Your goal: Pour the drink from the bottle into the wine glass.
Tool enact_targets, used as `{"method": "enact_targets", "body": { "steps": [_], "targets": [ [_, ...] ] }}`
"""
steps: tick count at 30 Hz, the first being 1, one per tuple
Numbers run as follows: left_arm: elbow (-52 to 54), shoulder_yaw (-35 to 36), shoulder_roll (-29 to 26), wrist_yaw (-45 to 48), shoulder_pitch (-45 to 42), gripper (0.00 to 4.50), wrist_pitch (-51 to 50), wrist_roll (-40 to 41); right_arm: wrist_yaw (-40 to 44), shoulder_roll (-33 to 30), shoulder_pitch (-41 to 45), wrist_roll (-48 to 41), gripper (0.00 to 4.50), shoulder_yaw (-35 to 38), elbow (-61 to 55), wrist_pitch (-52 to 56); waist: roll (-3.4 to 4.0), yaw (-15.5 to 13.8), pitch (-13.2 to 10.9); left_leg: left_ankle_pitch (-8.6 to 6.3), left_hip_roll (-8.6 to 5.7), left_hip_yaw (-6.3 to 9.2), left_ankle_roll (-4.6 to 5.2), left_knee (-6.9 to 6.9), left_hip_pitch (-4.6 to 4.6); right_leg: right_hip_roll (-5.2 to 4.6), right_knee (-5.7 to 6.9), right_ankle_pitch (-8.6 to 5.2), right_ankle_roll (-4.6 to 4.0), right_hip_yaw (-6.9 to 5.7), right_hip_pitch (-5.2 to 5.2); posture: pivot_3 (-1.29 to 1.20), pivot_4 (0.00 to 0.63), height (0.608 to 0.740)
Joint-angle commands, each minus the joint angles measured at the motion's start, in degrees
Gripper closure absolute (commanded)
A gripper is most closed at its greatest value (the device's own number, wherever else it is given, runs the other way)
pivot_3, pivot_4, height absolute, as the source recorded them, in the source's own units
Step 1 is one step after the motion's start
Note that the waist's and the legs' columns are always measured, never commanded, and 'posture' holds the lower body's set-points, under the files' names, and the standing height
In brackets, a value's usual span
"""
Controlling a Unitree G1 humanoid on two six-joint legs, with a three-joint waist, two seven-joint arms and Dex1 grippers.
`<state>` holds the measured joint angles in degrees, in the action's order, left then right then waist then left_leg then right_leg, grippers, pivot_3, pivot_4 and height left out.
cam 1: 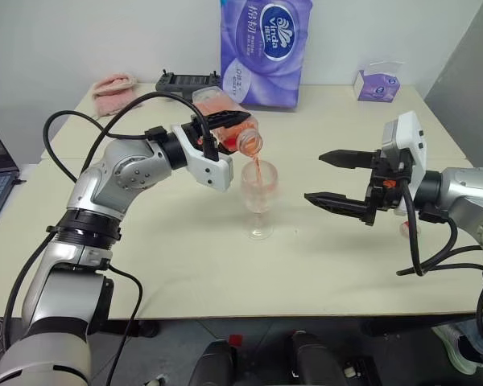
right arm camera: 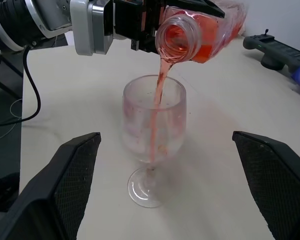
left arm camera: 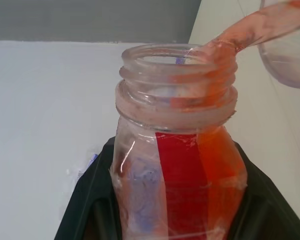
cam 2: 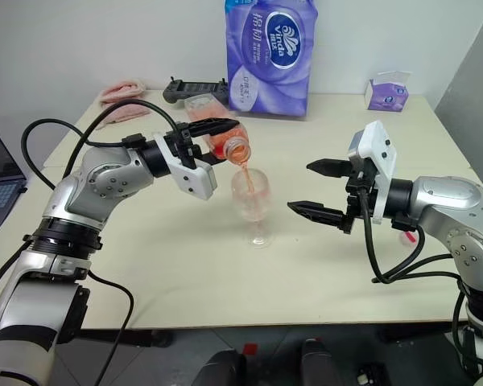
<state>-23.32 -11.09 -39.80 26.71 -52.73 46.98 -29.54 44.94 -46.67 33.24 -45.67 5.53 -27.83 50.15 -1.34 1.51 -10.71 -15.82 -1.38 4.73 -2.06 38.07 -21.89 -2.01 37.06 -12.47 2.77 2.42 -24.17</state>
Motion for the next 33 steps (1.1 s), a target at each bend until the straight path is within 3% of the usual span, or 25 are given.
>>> {"method": "enact_targets", "body": {
  "steps": [1, 33],
  "targets": [
    [0.0, 0.1, -1.0, -1.7, -2.5, 2.63, 1.6, 0.0, 0.0, 0.0, 1.3, 0.5, 0.0, 0.5, -0.9, -1.4, 0.0, 0.0, 0.0, 0.0, 0.0, 0.0, 0.0, 0.0, 0.0, 0.0, 0.0, 0.0, 0.0, 0.0, 0.0, 0.0, 0.15, 0.74],
    [-4.2, -1.7, -2.5, -5.2, -6.0, 2.63, 5.9, -3.1, 0.2, 0.1, 2.0, 0.0, 0.0, -1.0, -0.5, -0.5, 0.0, 0.0, 0.0, 0.0, -0.02, 0.0, 0.0, 0.02, 0.0, 0.0, 0.03, 0.0, 0.0, -0.01, 0.0, 0.0, 0.15, 0.74]
  ]
}}
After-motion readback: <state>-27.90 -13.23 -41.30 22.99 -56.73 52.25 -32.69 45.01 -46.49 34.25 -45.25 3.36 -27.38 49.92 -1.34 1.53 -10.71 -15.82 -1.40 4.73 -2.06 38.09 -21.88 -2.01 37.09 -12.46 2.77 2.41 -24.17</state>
